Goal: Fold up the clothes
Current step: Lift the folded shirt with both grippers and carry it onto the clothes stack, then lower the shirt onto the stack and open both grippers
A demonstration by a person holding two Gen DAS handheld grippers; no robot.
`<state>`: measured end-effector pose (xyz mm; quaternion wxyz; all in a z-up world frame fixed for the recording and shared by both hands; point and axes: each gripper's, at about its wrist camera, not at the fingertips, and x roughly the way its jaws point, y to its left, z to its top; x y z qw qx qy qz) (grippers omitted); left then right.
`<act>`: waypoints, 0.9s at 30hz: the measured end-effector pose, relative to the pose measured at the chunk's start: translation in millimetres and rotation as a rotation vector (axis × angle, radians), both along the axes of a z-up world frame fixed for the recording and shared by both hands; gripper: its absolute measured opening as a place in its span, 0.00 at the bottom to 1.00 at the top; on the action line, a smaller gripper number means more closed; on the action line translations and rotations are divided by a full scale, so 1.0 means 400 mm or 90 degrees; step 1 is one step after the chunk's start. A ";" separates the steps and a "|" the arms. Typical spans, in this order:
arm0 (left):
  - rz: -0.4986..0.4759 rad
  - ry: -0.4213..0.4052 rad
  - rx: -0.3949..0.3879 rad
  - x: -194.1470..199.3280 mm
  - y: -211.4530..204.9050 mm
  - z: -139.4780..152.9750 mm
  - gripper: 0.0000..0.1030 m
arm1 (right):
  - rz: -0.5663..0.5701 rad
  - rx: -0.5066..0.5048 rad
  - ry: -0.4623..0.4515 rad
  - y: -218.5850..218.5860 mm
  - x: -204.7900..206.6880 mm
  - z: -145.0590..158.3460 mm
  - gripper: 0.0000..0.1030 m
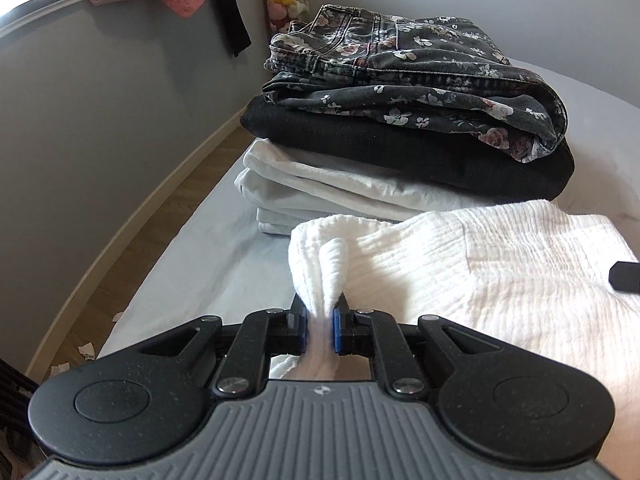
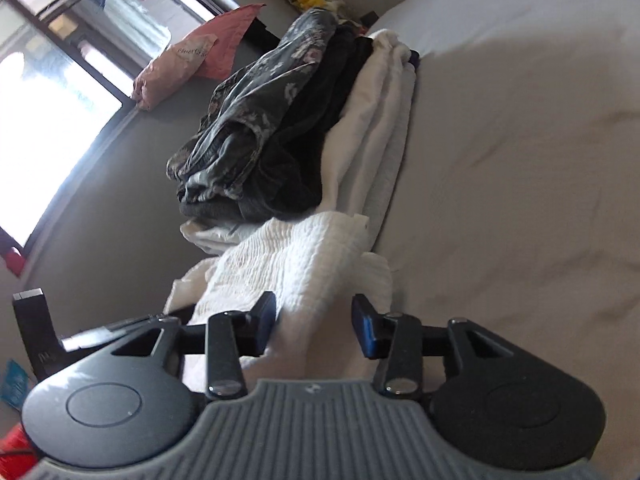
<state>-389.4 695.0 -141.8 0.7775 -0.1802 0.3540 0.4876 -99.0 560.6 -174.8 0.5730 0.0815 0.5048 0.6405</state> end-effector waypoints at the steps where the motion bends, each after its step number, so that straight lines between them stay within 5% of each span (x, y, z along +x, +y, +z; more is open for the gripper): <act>1: 0.005 -0.007 -0.005 -0.002 0.004 0.000 0.14 | -0.004 -0.004 0.029 0.006 0.018 -0.005 0.47; 5: 0.020 -0.024 -0.015 -0.010 0.004 0.007 0.14 | -0.020 -0.026 0.103 0.048 0.065 -0.019 0.43; 8: 0.018 -0.026 -0.001 -0.013 -0.008 0.029 0.13 | -0.005 -0.028 0.097 0.069 0.068 -0.001 0.14; 11: 0.013 -0.053 0.022 -0.033 -0.029 0.066 0.13 | 0.038 0.042 0.009 0.059 0.043 0.074 0.11; 14: 0.007 -0.085 0.029 -0.050 -0.036 0.098 0.13 | 0.082 0.119 -0.177 0.040 -0.011 0.158 0.10; 18: -0.001 -0.052 0.006 -0.032 -0.013 0.074 0.13 | 0.106 0.085 -0.308 0.058 -0.054 0.144 0.10; 27: -0.019 0.002 -0.047 0.003 0.020 -0.047 0.14 | 0.103 0.001 -0.272 0.081 -0.030 -0.017 0.10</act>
